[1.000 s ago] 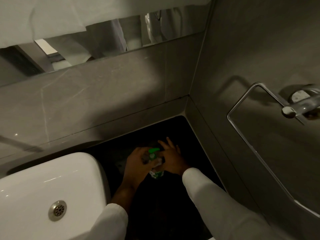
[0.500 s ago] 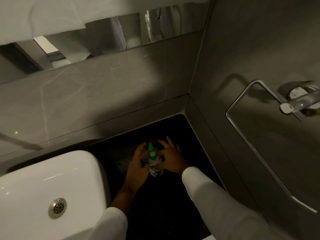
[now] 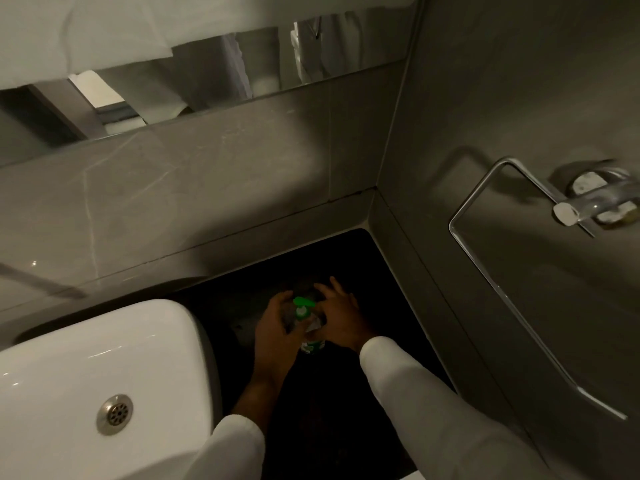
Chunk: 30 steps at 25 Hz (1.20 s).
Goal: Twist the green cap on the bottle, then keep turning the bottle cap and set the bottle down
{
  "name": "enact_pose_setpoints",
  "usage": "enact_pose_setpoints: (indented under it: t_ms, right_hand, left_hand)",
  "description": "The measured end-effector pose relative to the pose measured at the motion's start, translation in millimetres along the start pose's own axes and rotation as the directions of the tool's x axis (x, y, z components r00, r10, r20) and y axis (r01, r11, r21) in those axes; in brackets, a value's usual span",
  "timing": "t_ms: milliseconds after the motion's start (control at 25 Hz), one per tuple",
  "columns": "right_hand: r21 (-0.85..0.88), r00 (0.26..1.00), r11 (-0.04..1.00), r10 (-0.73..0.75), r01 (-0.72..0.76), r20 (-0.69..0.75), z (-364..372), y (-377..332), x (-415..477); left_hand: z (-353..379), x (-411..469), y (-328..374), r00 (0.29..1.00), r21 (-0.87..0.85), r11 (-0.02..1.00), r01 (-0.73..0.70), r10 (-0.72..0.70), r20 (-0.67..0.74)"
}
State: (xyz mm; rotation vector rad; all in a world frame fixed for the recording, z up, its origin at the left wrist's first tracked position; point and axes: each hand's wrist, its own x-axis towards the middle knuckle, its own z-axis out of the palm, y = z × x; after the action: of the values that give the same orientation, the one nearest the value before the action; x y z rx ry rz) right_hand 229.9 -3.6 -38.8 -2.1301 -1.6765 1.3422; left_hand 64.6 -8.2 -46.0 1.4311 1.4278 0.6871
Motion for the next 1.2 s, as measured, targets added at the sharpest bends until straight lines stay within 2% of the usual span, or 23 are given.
enact_pose_setpoints:
  t_ms: [80,160,240,320,480,600,640,720,760,840,1000,1120,1200]
  right_hand:
    - [-0.054,1.000,0.998,-0.019,0.019,0.007,-2.5,-0.7,-1.5]
    - [0.001,0.999,1.000,0.031,-0.031,0.010,-5.0,-1.7,-3.0]
    - [0.059,0.997,0.995,0.074,-0.075,0.016,-5.5,-2.2,-3.7]
    - [0.006,0.999,0.999,0.039,-0.039,0.022,-3.0,-1.9,-2.5]
    - [-0.083,0.999,0.996,-0.017,0.019,0.028,-2.2,0.5,2.3]
    - [-0.189,0.994,0.975,-0.108,0.113,0.036,0.7,2.0,4.3]
    - [-0.179,0.993,0.977,-0.115,0.118,0.027,3.6,1.8,4.6]
    - [-0.153,0.993,0.982,-0.114,0.113,0.001,11.5,0.7,5.5]
    - [-0.147,0.994,0.984,-0.107,0.104,-0.010,14.7,0.4,5.0]
    - [-0.118,0.998,0.991,-0.067,0.065,-0.019,16.8,2.2,4.3]
    - [-0.105,0.995,0.990,-0.096,0.096,0.009,5.1,7.4,0.7]
    - [-0.083,0.995,0.992,-0.097,0.097,0.009,1.0,8.8,-1.3]
    - [-0.079,0.996,0.992,-0.094,0.094,0.002,2.6,9.2,-0.1]
  left_hand:
    - [-1.8,1.4,-1.1,0.997,-0.057,0.998,0.007,-0.002,0.076]
    - [-2.4,0.1,-0.3,0.994,-0.121,0.992,0.038,-0.025,0.105]
    - [-1.8,0.0,-0.4,1.000,-0.065,0.997,0.029,-0.029,0.007]
    - [-2.9,1.6,-0.7,0.999,0.005,1.000,0.003,-0.003,-0.040]
    - [-9.8,12.5,-7.5,0.994,0.158,0.983,-0.091,0.081,0.066]
    - [-16.4,19.6,-6.3,0.973,0.052,0.999,-0.002,-0.010,0.232]
    - [-17.3,18.6,-5.0,0.973,0.025,0.999,0.037,-0.042,0.225]
    - [-16.8,17.7,-6.6,0.991,0.036,0.997,0.067,-0.071,0.113]
    - [-16.2,17.8,-8.3,0.997,0.072,0.996,0.051,-0.055,0.059]
    - [-13.3,15.8,-7.3,0.999,0.077,0.997,-0.003,0.000,0.040]
    - [-14.5,18.5,1.5,0.970,-0.008,0.991,-0.137,0.136,0.204]
    - [-15.7,24.1,-2.2,0.965,-0.140,0.990,0.003,0.034,0.259]
    - [-15.3,21.8,-2.3,0.977,-0.136,0.990,0.046,-0.017,0.211]
